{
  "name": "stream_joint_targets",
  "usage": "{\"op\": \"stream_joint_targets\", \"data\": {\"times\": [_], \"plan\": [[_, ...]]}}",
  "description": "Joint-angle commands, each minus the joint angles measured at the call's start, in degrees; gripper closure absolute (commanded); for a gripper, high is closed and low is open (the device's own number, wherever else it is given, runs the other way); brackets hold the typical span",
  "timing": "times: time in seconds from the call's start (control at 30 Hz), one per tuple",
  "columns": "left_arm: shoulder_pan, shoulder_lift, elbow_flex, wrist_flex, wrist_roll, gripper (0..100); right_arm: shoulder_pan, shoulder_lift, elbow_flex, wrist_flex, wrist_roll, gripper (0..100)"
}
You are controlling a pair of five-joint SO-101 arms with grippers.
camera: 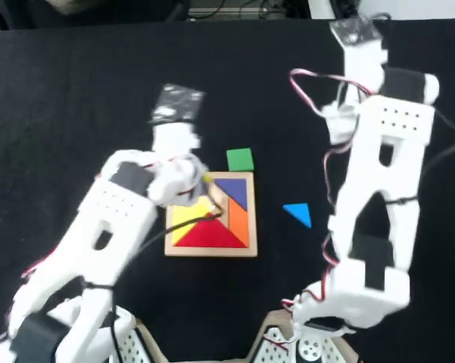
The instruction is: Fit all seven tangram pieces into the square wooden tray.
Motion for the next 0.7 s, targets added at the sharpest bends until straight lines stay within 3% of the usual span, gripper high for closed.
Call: {"op": "stream_joint_targets", "data": {"times": [0.0,0.1,0.27,0.4,0.57,0.67], "plan": [[3.4,8.1,-9.5,0.5,0.8,78,0.9,-8.7,14.1,-6.9,-0.8,98.8],[3.8,17.1,-17.4,0.5,4.1,77,0.7,-15.5,28.4,-14.9,-0.9,98.8],[6.5,30.6,-32.2,2.4,17.1,66,0.5,-27.3,52.7,-31.3,-1.0,98.8],[5.6,41.8,-41.2,0.2,25.8,66,0.5,-34.3,65.6,-39.6,-4.0,98.7],[5.1,56.5,-51.6,-1.0,27.6,67,0.8,-38.2,69.8,-41.8,-4.3,98.7],[2.0,62.6,-57.9,-0.2,25.7,74,0.8,-38.2,70.2,-43.1,-4.4,98.7]]}}
